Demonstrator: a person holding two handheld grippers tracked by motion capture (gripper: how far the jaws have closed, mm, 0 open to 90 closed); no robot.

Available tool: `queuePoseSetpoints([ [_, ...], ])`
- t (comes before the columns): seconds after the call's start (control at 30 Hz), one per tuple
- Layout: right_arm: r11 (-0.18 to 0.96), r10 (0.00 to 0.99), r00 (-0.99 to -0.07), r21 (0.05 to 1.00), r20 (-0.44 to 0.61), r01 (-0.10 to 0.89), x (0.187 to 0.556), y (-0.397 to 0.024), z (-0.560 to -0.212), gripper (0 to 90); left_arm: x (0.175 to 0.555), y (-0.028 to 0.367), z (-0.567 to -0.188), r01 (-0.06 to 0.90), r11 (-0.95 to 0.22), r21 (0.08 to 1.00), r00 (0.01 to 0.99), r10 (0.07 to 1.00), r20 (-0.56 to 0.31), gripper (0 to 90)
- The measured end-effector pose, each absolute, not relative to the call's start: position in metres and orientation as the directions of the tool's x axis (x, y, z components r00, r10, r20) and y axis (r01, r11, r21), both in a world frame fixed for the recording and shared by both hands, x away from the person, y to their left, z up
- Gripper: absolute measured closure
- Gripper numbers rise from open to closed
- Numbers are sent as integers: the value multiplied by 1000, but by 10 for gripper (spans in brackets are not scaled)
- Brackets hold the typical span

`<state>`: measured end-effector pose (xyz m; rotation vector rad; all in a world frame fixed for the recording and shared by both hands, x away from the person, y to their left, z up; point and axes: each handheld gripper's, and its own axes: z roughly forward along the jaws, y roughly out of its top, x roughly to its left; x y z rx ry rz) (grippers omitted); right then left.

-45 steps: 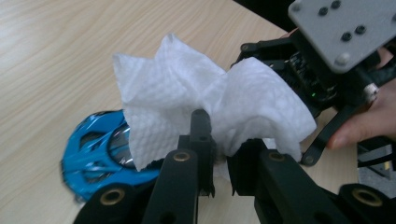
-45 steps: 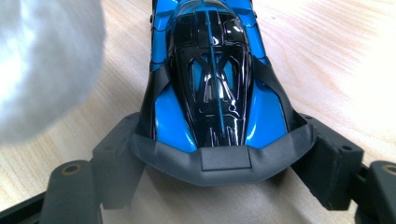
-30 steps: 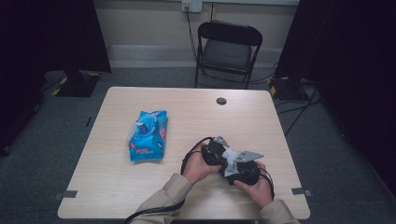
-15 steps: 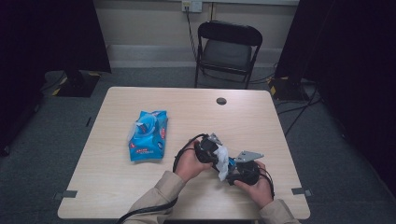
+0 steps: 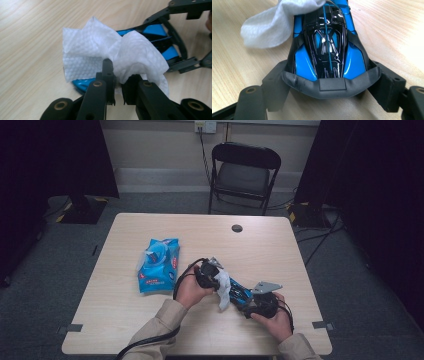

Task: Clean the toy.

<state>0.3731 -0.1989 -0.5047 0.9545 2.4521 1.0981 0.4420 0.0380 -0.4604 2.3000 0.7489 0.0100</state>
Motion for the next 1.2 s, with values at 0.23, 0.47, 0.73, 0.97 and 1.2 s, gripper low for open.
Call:
queuePoseSetpoints([
  [0.23, 490, 674, -739, 745, 6, 453, 373, -199, -505, 244, 448, 48, -460, 520, -582, 626, 823, 538, -183, 824],
  [0.47, 490, 673, -739, 745, 7, 453, 373, -199, -505, 244, 452, 62, -465, 555, -563, 613, 788, 593, -169, 825],
  [0.73, 490, 673, -739, 745, 7, 453, 373, -199, -505, 244, 453, 75, -476, 594, -540, 596, 762, 614, -203, 825],
  [0.97, 490, 673, -739, 745, 7, 453, 373, -199, -505, 244, 450, 80, -481, 609, -514, 604, 749, 623, -226, 825],
  [1.2, 490, 673, -739, 745, 7, 453, 373, -199, -505, 244, 445, 75, -460, 573, -486, 660, 772, 590, -236, 826],
])
